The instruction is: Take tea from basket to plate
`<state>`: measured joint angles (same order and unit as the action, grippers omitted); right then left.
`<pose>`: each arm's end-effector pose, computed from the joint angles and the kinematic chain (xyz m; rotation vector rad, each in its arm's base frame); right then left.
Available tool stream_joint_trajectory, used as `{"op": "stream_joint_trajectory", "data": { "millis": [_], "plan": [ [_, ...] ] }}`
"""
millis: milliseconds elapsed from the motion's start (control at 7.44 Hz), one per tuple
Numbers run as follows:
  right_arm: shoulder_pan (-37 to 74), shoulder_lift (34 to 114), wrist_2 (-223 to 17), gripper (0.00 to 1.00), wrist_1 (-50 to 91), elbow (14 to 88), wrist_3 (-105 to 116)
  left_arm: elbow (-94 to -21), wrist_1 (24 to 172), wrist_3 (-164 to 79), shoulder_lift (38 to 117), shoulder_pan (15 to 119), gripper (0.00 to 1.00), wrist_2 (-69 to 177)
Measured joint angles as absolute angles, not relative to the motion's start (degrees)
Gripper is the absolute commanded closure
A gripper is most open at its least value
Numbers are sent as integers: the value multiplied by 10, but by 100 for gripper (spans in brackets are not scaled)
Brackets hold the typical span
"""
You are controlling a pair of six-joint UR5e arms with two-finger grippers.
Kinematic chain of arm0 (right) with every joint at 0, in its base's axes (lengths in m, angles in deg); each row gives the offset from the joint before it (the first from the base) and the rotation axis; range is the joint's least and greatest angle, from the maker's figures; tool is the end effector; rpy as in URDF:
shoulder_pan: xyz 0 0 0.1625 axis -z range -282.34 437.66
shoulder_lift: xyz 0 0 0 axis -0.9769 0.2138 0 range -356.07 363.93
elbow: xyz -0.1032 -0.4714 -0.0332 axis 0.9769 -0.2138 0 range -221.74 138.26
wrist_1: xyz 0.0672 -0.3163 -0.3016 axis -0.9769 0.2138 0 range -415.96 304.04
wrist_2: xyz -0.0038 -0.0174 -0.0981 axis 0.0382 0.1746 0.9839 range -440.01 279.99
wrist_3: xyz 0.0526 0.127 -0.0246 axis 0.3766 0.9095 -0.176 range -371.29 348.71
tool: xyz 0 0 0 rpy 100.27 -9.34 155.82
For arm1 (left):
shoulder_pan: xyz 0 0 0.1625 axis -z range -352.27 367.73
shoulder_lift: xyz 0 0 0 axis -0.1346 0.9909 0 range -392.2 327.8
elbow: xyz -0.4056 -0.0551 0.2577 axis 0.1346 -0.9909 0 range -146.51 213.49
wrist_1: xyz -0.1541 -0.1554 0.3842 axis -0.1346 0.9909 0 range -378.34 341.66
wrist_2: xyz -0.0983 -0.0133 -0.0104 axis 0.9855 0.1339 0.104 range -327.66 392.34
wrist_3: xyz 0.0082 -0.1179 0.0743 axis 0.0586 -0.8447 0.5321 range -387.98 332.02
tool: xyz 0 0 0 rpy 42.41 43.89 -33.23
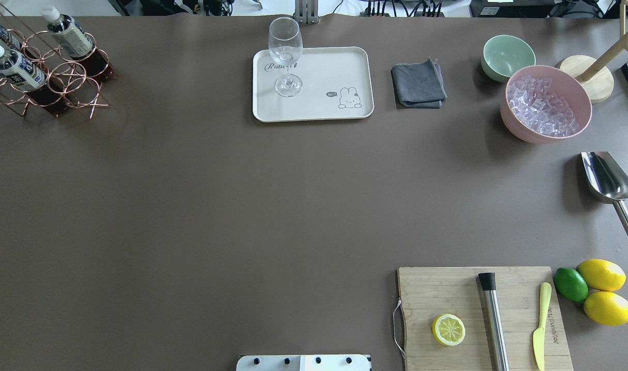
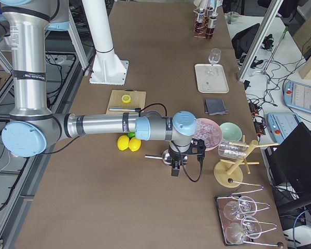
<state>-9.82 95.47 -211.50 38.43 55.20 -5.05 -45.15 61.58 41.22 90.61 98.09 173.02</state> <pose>0.0183 -0.5096 0.7092 -0.0388 -0.7234 0.0557 -0.0300 -0.7695 0.4820 0.7001 0.6608 1.2019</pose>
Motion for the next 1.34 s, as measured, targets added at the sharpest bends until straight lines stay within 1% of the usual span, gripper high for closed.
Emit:
{"op": "stream_joint_trajectory", "data": {
  "millis": [403,941,1344],
  "plan": [
    [-99,955,-2115,0,384,551,-51,-447,617,437,916,963,8,1731],
    [-98,954,-2115,0,384,552,-51,-383,619,465,973,955,8,1727],
    [-96,955,-2116,0,384,552,-51,-362,637,487,970,951,8,1726]
  ]
}}
